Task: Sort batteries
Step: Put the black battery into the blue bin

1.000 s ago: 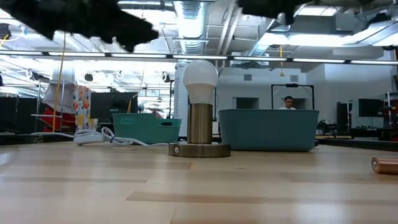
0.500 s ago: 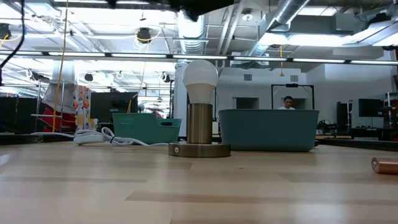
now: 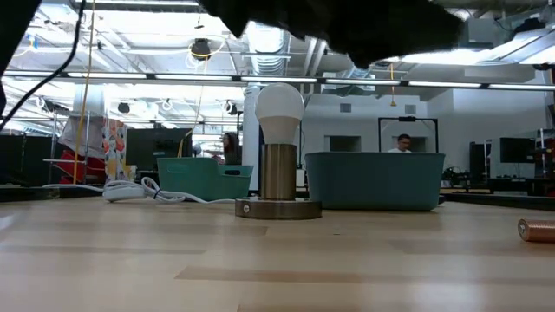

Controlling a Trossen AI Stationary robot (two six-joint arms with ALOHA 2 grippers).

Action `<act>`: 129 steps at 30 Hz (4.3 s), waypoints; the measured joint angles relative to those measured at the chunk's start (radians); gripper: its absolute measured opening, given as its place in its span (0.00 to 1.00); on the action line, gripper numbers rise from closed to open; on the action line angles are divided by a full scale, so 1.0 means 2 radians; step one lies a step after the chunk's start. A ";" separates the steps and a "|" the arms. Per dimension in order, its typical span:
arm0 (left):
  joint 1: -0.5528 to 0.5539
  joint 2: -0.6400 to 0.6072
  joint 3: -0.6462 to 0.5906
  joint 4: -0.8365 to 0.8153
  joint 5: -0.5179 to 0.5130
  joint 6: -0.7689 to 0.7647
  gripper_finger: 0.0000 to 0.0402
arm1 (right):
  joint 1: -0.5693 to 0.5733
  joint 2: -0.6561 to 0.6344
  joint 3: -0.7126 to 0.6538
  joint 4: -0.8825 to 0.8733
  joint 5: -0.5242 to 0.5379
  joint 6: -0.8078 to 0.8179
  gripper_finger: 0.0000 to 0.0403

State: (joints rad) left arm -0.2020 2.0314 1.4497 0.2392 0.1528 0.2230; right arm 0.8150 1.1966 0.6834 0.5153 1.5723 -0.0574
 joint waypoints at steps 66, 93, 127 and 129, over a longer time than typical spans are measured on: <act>-0.014 0.235 0.190 -0.103 -0.040 -0.042 0.15 | -0.029 0.000 0.001 -0.007 -0.001 0.003 0.37; -0.013 0.183 0.187 -0.120 -0.070 0.001 0.12 | -0.024 0.000 0.002 -0.002 -0.001 -0.016 0.37; 0.123 0.066 0.189 -0.215 -0.049 0.001 0.12 | -0.077 0.000 0.144 -0.003 -0.030 -0.290 0.37; 0.136 0.063 0.189 -0.225 -0.047 0.001 0.12 | -0.083 0.000 0.144 -0.003 -0.031 -0.294 0.37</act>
State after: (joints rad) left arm 0.0700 2.1582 1.8278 -0.2112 0.0597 0.2253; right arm 0.6484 1.1961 0.9707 0.5095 1.5094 -0.6454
